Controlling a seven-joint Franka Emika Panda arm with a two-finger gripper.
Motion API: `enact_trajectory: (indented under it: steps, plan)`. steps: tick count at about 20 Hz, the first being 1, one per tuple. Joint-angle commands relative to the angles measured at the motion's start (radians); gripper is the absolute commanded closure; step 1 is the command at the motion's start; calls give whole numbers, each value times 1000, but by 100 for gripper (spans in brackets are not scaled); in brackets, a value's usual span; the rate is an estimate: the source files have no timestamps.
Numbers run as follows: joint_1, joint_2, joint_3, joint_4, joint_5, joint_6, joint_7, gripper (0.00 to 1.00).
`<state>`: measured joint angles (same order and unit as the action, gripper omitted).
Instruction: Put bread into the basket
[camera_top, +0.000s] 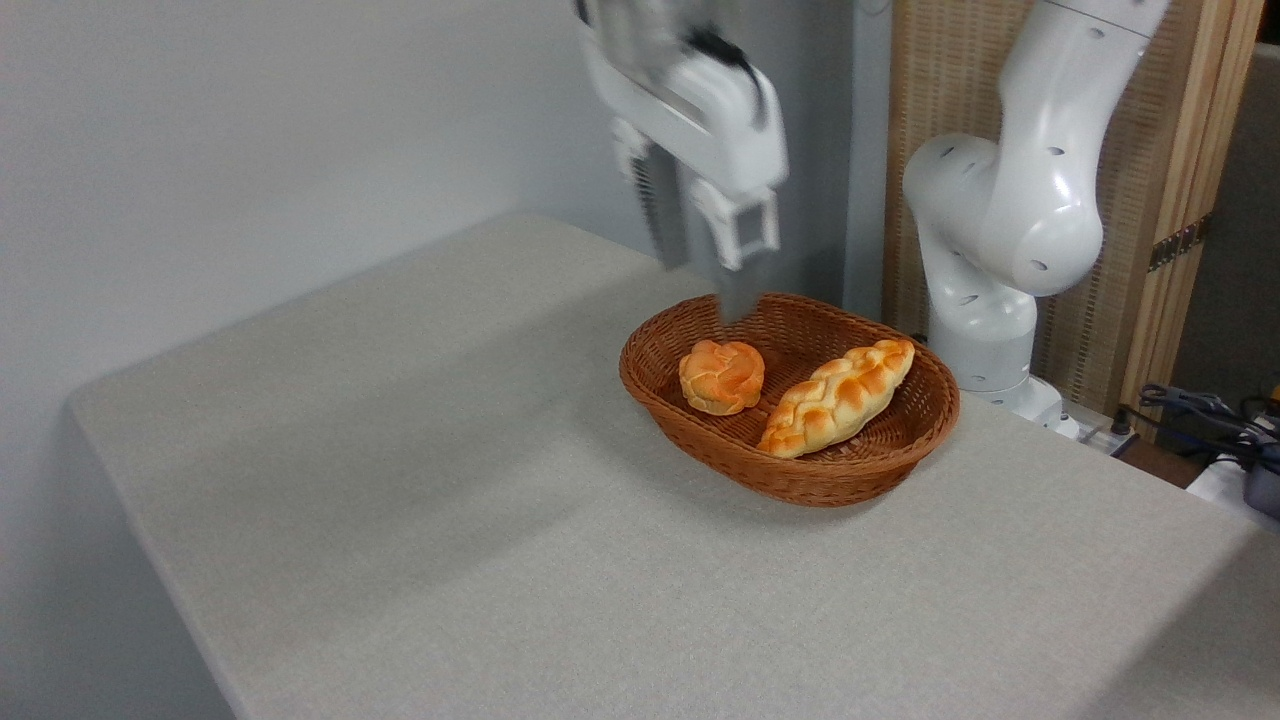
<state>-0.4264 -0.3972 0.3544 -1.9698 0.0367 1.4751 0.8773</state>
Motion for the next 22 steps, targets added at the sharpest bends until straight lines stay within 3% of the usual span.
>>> enact_trajectory:
  steps: [1,4,7,10,13,19,20,22]
  plan:
    - [96,227,-58,237,-59,14,8,0]
    - [149,279,-98,290,-81,54,5,0]
    - [245,340,-195,350,-87,97,-4,0]
    - [264,339,-216,345,-90,128,-14,0]
    - [343,334,-314,318,-87,129,-43,0]
    - [341,328,-305,301,-78,128,-72,0]
    - [330,328,-292,301,-78,126,-69,0]
    - [266,325,-212,304,-80,128,-66,0]
